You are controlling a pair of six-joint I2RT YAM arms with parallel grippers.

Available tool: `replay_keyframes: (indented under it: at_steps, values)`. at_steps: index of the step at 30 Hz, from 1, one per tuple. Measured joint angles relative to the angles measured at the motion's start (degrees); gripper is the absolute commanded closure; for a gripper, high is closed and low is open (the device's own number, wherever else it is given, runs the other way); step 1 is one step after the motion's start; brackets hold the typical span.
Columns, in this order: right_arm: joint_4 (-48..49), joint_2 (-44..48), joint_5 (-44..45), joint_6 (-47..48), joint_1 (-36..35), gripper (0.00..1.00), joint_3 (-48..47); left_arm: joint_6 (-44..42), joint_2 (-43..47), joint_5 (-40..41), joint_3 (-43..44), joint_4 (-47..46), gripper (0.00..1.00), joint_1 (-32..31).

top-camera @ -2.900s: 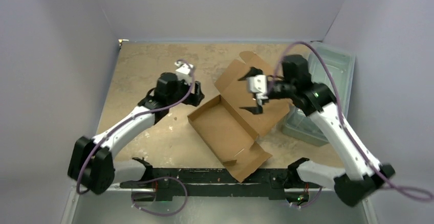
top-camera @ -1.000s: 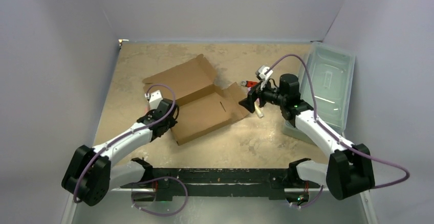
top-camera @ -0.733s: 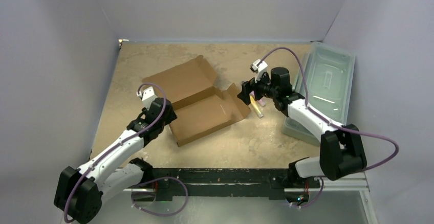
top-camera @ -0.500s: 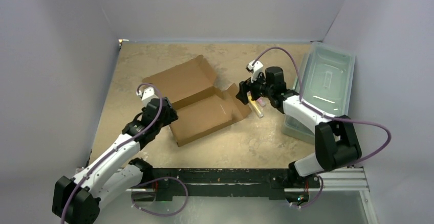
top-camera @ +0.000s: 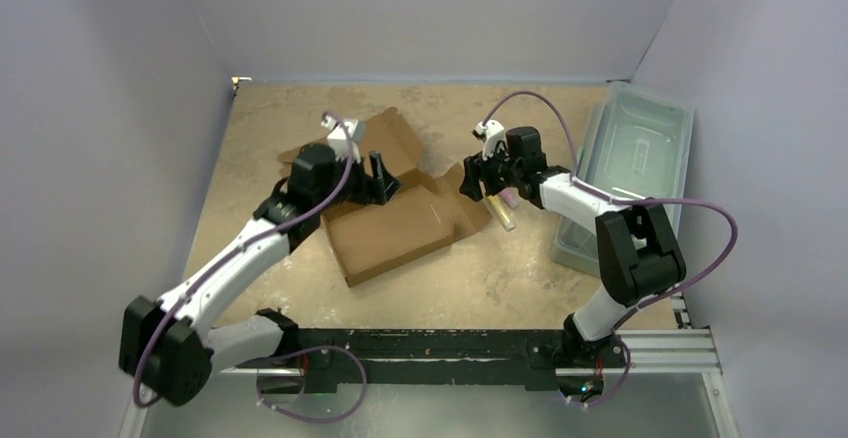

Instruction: Fold the paper box

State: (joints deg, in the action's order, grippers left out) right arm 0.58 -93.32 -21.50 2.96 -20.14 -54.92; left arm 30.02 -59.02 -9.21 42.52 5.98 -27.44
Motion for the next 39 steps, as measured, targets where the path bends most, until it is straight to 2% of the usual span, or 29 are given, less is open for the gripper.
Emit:
replay_keyframes:
  at_steps: [3,6,11,19,23,30,39]
  values:
    - [-0.39,-0.5,0.0,0.04,0.0,0.36,-0.22,-6.43,-8.87,-1.81,8.74,1.09,0.31,0.04]
    - [-0.57,-1.2,-0.02,0.2,0.0,0.42,-0.76,-11.02,-12.17,-2.16,10.71,0.74,0.3,0.07]
    - [-1.77,-4.68,-0.55,0.74,0.0,0.62,-3.15,-14.93,-12.46,-2.1,6.6,-0.63,0.3,0.39]
    - [-4.44,-7.61,-1.18,1.16,0.02,0.81,-5.6,-17.35,-9.42,-2.49,5.51,-1.18,0.31,2.27]
    - [-4.57,-7.58,-2.23,1.16,0.04,1.0,-5.6,-17.68,-8.96,-3.56,5.51,-1.16,0.33,2.32]
    - [-5.46,-6.95,-3.45,1.49,-0.46,1.0,-6.03,-17.75,-10.91,-8.41,5.49,-1.25,0.33,2.36]
    - [-6.56,-1.44,3.37,5.57,-6.73,1.0,-7.56,-17.62,-14.64,-12.96,5.44,-2.1,0.36,2.38]
